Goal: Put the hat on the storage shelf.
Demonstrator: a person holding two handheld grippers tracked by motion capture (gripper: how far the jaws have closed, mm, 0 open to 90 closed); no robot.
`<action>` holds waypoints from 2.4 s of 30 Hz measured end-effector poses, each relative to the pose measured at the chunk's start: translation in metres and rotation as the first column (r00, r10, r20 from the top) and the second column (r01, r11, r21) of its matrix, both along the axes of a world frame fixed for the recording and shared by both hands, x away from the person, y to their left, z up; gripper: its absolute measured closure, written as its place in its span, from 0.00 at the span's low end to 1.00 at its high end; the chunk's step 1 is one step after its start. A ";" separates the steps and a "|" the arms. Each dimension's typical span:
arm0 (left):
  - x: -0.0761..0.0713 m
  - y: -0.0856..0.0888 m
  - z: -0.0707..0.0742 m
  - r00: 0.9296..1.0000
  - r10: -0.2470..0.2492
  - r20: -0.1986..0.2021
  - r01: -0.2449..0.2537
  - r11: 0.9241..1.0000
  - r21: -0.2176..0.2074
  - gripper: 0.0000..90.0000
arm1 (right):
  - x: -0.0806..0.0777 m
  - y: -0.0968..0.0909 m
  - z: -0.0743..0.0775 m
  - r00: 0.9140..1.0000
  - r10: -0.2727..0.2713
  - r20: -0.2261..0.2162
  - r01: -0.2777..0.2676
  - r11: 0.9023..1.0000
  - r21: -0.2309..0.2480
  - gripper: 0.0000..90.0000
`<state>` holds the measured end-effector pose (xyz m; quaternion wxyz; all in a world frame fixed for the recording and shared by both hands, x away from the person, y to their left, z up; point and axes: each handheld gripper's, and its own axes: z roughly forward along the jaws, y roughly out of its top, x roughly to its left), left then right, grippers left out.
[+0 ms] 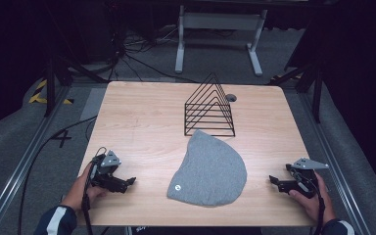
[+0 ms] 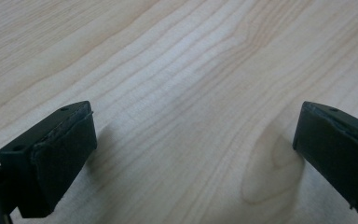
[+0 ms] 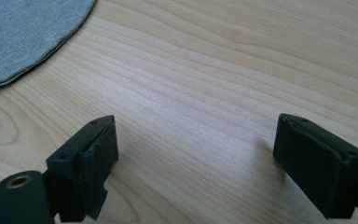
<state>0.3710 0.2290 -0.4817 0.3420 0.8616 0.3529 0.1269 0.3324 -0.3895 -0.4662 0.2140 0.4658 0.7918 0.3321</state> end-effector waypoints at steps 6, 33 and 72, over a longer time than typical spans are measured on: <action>0.004 -0.004 0.004 0.999 -0.040 -0.028 0.041 0.999 0.034 0.00 | -0.001 -0.003 0.005 0.999 0.004 -0.034 -0.004 1.000 -0.011 0.26; 0.043 -0.128 0.036 0.943 -0.324 0.070 0.326 0.945 -0.023 0.56 | -0.021 0.233 0.011 0.763 0.646 -0.023 -0.646 0.764 0.009 0.91; 0.007 -0.156 0.022 0.914 -0.405 -0.032 0.406 0.912 0.056 0.65 | -0.007 0.156 0.013 0.878 0.468 -0.100 -0.475 0.878 -0.059 0.92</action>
